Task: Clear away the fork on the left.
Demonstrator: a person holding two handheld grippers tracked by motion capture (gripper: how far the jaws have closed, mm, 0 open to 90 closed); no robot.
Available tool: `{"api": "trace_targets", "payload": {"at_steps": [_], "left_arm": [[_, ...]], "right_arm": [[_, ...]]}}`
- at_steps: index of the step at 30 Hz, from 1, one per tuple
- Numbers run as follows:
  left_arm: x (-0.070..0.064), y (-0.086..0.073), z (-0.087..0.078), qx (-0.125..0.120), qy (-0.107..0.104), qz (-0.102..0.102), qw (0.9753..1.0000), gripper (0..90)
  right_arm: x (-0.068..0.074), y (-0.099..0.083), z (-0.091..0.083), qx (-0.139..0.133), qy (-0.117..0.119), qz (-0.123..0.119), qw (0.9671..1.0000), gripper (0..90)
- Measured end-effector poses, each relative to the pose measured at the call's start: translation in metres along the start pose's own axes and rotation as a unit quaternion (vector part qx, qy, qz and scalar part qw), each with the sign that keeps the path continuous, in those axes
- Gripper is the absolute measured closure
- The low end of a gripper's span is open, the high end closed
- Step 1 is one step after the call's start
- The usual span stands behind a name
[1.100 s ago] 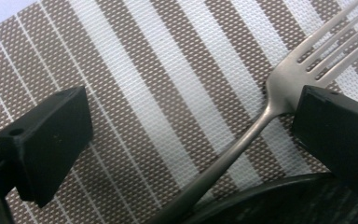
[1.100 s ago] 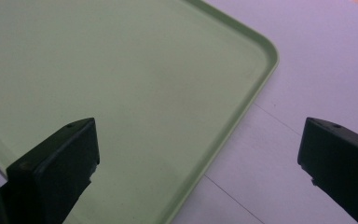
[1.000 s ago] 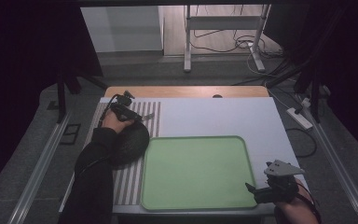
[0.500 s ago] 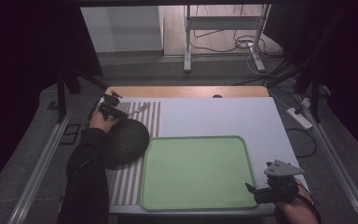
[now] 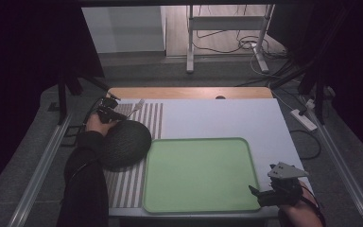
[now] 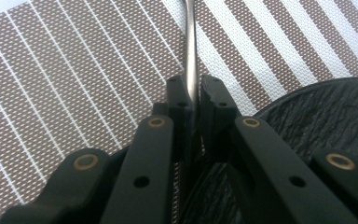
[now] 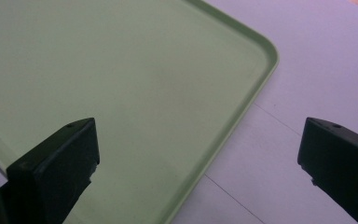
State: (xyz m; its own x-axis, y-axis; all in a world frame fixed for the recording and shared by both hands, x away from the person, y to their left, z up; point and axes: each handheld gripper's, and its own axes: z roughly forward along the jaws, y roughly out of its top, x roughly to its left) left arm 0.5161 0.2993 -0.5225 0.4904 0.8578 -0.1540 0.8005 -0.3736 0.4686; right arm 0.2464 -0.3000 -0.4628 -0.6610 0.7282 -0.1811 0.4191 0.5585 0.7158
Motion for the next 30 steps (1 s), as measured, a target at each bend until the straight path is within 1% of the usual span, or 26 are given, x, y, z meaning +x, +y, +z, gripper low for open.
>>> {"api": "trace_targets", "payload": {"at_steps": [2, 3, 5, 7, 9, 10, 12, 14, 17, 18, 20, 21, 22, 23, 24, 25, 26, 27, 28, 30], "left_arm": [[0.000, 0.000, -0.003, -0.010, 0.003, -0.004, 0.9999, 82.3], [0.001, 0.000, -0.004, -0.011, 0.002, -0.005, 0.9999, 82.2], [0.001, 0.001, -0.005, -0.011, 0.010, -0.004, 0.9999, 82.2], [0.002, 0.001, -0.005, -0.011, 0.011, -0.005, 0.9999, 82.2], [0.003, 0.000, -0.006, -0.012, 0.016, -0.008, 0.9998, 82.2], [0.004, 0.000, -0.006, -0.011, 0.014, -0.011, 0.9998, 82.2], [0.005, -0.002, -0.006, -0.008, 0.016, -0.009, 0.9998, 82.3], [0.007, -0.003, -0.004, -0.001, 0.016, -0.012, 0.9998, 82.2], [0.007, -0.004, -0.001, 0.002, 0.017, -0.009, 0.9998, 82.1], [0.006, -0.003, -0.001, 0.003, 0.022, -0.005, 0.9997, 81.9], [0.004, -0.001, 0.000, 0.001, 0.035, 0.000, 0.9994, 80.5], [0.003, 0.000, 0.001, -0.002, 0.039, 0.000, 0.9992, 78.3], [0.002, 0.002, 0.003, -0.002, 0.042, 0.001, 0.9991, 71.2], [0.000, 0.004, 0.005, 0.004, 0.047, 0.005, 0.9989, 69.0], [-0.002, 0.005, 0.006, 0.003, 0.053, 0.013, 0.9985, 69.6], [-0.003, 0.006, 0.006, 0.004, 0.056, 0.013, 0.9984, 72.7], [-0.004, 0.008, 0.007, 0.005, 0.056, 0.011, 0.9983, 73.6], [-0.004, 0.009, 0.007, 0.005, 0.053, 0.007, 0.9986, 76.4], [-0.004, 0.009, 0.007, 0.005, 0.057, 0.006, 0.9983, 81.1], [-0.003, 0.008, 0.007, 0.004, 0.055, -0.001, 0.9985, 83.1]], "right_arm": [[0.000, 0.000, 0.000, 0.000, 0.000, 0.000, 1.0000, 0.0], [0.000, 0.000, 0.000, 0.000, 0.000, 0.000, 1.0000, 0.0], [0.000, 0.000, 0.000, 0.000, 0.000, -0.001, 1.0000, 0.0], [0.000, 0.000, 0.000, 0.000, 0.000, -0.001, 1.0000, 0.0], [0.000, 0.000, 0.000, 0.001, 0.000, -0.001, 1.0000, 0.0], [0.000, 0.000, 0.000, 0.000, 0.000, -0.001, 1.0000, 0.0], [0.000, 0.000, 0.000, 0.001, 0.000, 0.000, 1.0000, 0.0], [0.000, 0.000, 0.000, 0.000, 0.000, 0.000, 1.0000, 0.0], [0.000, 0.000, 0.000, 0.001, 0.000, 0.000, 1.0000, 0.0], [0.000, 0.000, 0.000, 0.001, 0.001, -0.001, 1.0000, 0.0], [0.000, 0.000, 0.000, 0.001, 0.001, -0.001, 1.0000, 0.0], [0.000, 0.000, 0.000, 0.001, 0.001, -0.001, 1.0000, 0.0], [0.000, 0.000, 0.000, 0.001, 0.001, -0.001, 1.0000, 0.0], [0.000, 0.000, 0.000, 0.002, 0.001, -0.001, 1.0000, 0.0], [0.000, 0.000, 0.000, 0.002, 0.001, -0.001, 1.0000, 0.0], [0.000, 0.000, 0.000, 0.002, 0.002, -0.001, 1.0000, 0.0], [0.000, 0.000, 0.000, 0.002, 0.002, -0.001, 1.0000, 0.0], [0.000, 0.000, 0.000, 0.002, 0.002, -0.001, 1.0000, 0.0], [0.000, 0.000, 0.000, 0.002, 0.002, -0.001, 1.0000, 0.0], [0.000, 0.000, 0.000, 0.002, 0.002, -0.001, 1.0000, 0.0]]}}
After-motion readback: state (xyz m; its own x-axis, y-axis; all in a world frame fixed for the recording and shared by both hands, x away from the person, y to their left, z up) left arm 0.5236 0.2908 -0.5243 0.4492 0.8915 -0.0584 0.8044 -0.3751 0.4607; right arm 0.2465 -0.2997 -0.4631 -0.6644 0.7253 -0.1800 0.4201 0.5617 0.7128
